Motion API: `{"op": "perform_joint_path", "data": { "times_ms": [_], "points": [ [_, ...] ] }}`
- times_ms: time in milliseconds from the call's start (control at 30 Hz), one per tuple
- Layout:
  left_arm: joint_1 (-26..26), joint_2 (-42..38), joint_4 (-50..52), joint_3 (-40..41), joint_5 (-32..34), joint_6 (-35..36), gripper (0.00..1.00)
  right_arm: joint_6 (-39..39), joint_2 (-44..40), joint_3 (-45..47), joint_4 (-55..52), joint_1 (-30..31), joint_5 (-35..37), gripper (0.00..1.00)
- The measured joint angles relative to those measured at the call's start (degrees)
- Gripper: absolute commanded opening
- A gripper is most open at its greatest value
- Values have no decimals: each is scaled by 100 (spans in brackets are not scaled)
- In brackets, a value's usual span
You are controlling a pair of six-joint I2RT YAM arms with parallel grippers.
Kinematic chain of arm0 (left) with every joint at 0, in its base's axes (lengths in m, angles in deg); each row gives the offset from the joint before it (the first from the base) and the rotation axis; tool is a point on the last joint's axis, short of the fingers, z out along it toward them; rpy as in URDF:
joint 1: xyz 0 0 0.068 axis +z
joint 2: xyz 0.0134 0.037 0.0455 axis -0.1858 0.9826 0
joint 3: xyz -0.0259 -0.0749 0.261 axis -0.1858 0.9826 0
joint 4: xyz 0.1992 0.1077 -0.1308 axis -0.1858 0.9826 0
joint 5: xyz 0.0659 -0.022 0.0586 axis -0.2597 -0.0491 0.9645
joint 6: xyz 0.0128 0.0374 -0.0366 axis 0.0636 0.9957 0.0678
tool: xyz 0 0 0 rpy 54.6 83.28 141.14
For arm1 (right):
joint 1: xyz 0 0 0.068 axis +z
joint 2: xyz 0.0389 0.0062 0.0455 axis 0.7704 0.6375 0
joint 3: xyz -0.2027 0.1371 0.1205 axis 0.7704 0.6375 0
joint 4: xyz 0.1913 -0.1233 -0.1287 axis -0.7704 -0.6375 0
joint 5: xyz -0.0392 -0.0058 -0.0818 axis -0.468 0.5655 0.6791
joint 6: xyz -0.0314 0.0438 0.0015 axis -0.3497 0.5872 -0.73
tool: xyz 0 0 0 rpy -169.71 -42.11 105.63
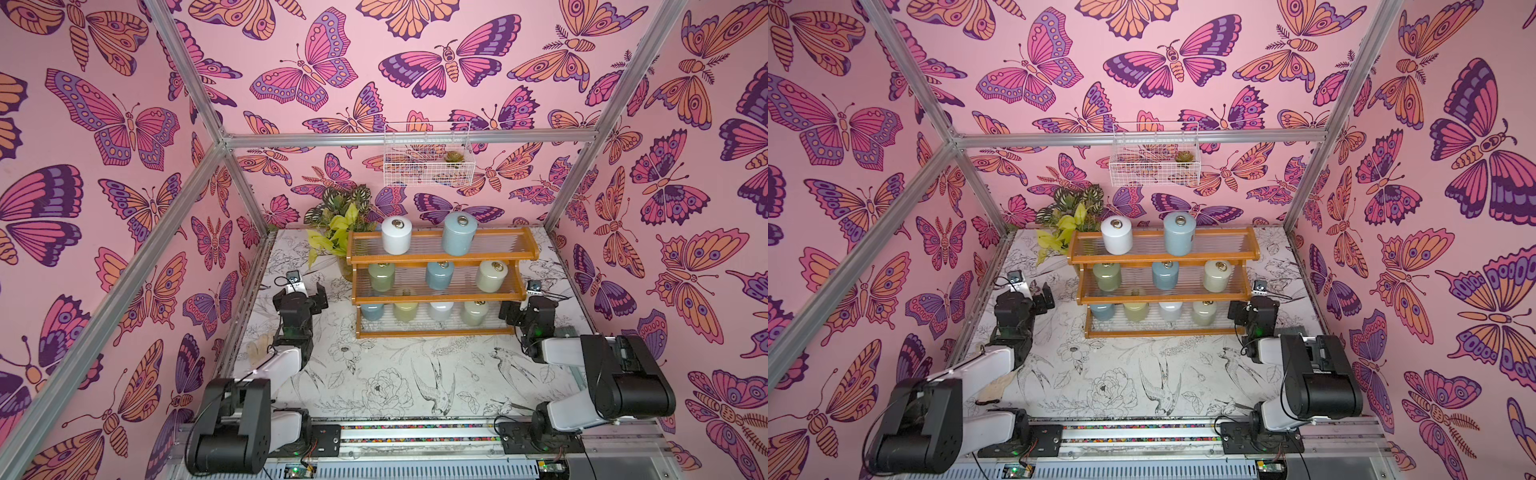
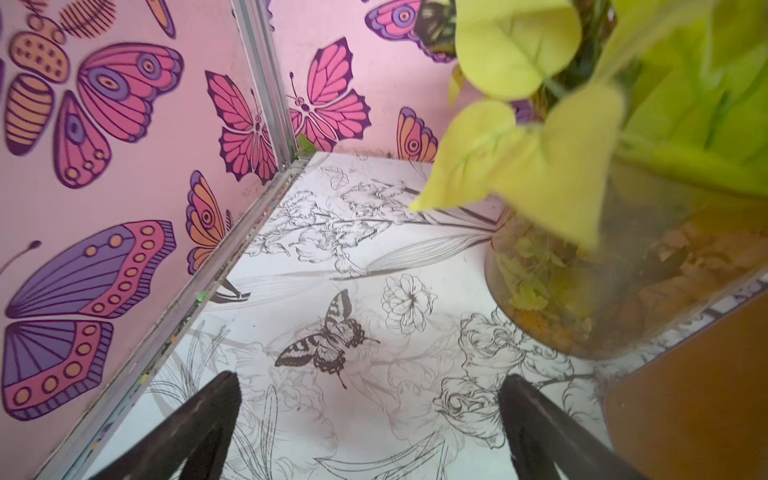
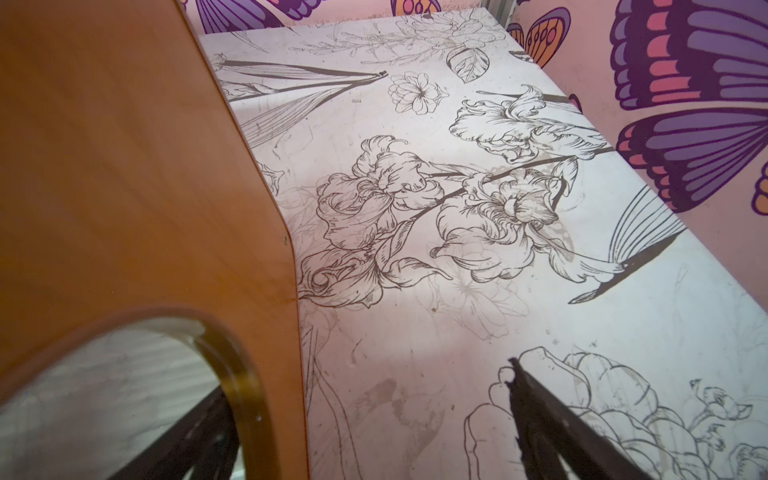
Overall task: Remove the tea canisters from the shelf
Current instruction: Adjust the shelf at the center of the board.
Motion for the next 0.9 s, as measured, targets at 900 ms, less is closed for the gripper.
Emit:
{"op": "perform_joint_path", "data": {
  "times_ms": [900],
  "points": [
    [-44, -1134, 2288, -1119, -249, -739, 100, -282, -1185, -525, -2260, -17, -160, 99]
  ]
}}
